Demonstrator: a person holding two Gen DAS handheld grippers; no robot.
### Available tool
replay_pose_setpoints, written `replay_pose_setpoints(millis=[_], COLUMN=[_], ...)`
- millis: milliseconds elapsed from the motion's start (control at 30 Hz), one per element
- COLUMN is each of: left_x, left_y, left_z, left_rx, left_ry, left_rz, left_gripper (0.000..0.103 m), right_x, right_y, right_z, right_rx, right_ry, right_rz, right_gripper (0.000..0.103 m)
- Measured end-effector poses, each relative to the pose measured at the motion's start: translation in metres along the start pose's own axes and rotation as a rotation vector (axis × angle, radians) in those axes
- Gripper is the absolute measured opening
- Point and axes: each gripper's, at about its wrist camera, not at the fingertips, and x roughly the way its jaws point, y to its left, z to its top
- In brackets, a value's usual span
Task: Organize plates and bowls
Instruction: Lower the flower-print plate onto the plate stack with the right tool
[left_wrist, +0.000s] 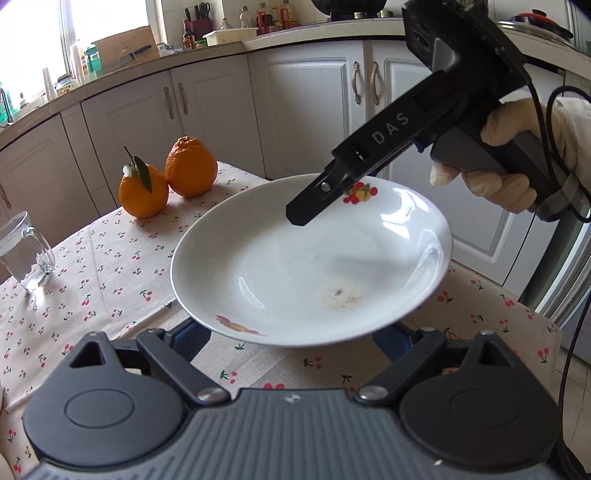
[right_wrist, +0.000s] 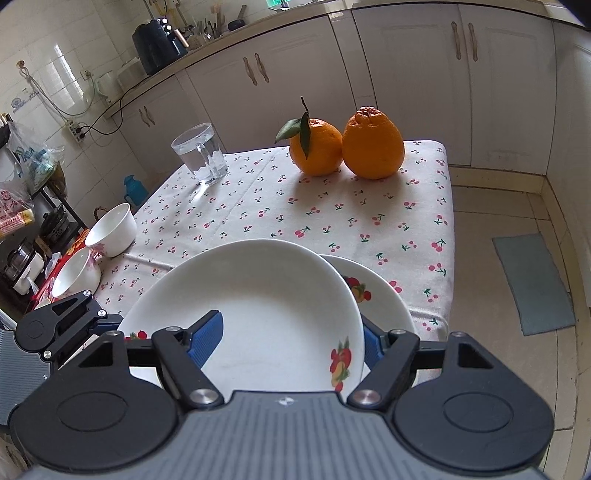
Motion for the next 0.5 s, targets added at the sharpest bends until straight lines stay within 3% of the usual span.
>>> replay_pose_setpoints(millis=[500], left_x=[0.008], left_y=[0.007], left_z=[0.002], left_rx=[-0.025], left_ry=[0.036], left_rz=[-0.053], left_gripper=[0.096], right_x=[0.001], right_y=[-0.010], right_z=[-0.012], right_rx=[0.022], right_ry=[0.007], right_rz=[0.002], right_gripper=[0.081])
